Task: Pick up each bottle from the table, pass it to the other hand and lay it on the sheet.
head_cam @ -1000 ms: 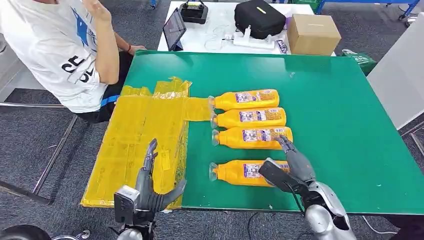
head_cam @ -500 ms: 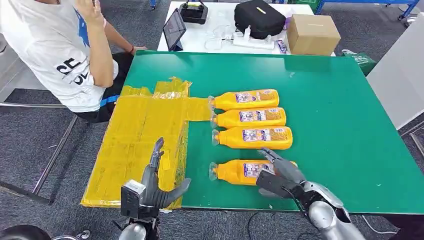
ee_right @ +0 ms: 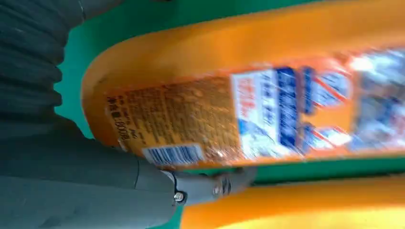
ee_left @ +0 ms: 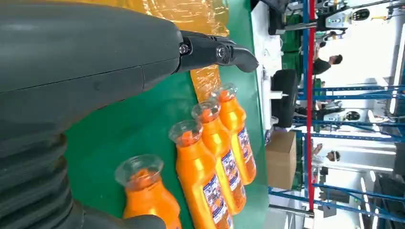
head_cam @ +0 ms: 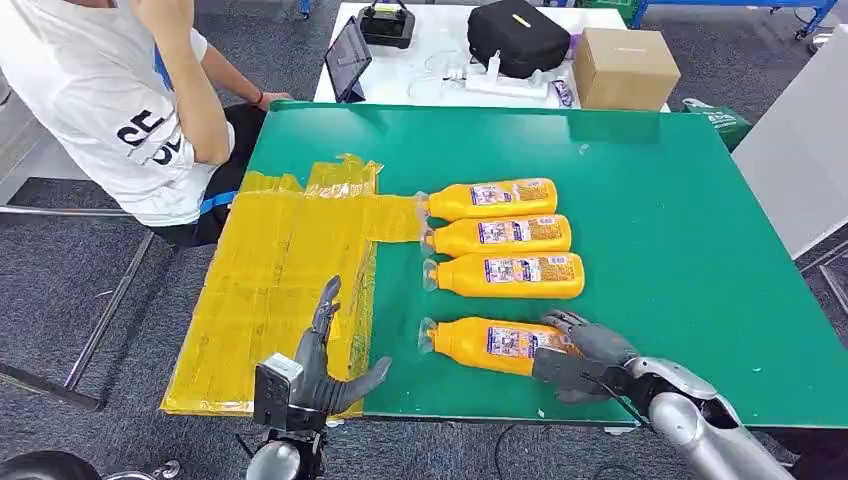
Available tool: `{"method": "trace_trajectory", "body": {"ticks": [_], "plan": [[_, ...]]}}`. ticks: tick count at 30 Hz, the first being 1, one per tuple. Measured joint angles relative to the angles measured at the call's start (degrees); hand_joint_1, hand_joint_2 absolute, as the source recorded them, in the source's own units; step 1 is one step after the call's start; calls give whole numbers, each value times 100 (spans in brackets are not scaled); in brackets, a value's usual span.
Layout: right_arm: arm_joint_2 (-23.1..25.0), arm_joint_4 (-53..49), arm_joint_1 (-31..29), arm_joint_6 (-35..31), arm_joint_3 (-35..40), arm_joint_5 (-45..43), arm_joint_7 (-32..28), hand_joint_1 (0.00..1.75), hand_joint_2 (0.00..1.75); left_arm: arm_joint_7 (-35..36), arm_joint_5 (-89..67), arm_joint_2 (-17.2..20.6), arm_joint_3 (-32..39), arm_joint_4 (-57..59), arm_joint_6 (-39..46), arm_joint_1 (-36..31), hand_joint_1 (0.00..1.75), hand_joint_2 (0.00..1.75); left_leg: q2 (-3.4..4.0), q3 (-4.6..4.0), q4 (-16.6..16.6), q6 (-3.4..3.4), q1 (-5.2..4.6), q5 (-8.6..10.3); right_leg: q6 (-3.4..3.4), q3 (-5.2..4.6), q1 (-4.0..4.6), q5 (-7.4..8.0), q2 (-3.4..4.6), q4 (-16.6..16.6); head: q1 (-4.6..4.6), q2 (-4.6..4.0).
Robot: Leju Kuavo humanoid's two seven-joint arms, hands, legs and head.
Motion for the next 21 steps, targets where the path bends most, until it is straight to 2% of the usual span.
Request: {"method": "trace_trajectory", "body": {"ticks": [7, 18, 19, 20, 21], "plan": [[19, 258, -115, -223, 286, 619, 293, 0, 175, 111, 44, -13, -4, 55, 0, -7, 0, 175, 6, 17, 0, -1, 5, 0, 0, 13, 7, 0, 4, 0, 2, 0], [209, 583, -306, -303, 389, 738, 315, 2, 175, 131, 50, -15, -4, 77, 0, -15, 0, 175, 23, 66, -1, 0, 5, -6, -3, 57, 8, 0, 16, -2, 2, 0], [279, 623, -312, -346, 387, 798, 308, 24, 175, 138, 59, -15, -4, 79, 0, -16, 0, 175, 25, 70, -1, 0, 6, -6, -3, 60, 11, 1, 17, -3, 2, 0], [349, 701, -329, -445, 387, 889, 293, 131, 175, 149, 72, -15, -4, 79, 0, -16, 0, 175, 28, 77, -1, -2, 9, -8, -4, 63, 13, 1, 27, -3, 2, 0], [420, 761, -339, -540, 387, 962, 278, 161, 175, 153, 74, -15, -4, 79, 0, -16, 0, 175, 31, 83, -1, -6, 9, -11, -5, 67, 15, 2, 34, -3, 2, 0]]}}
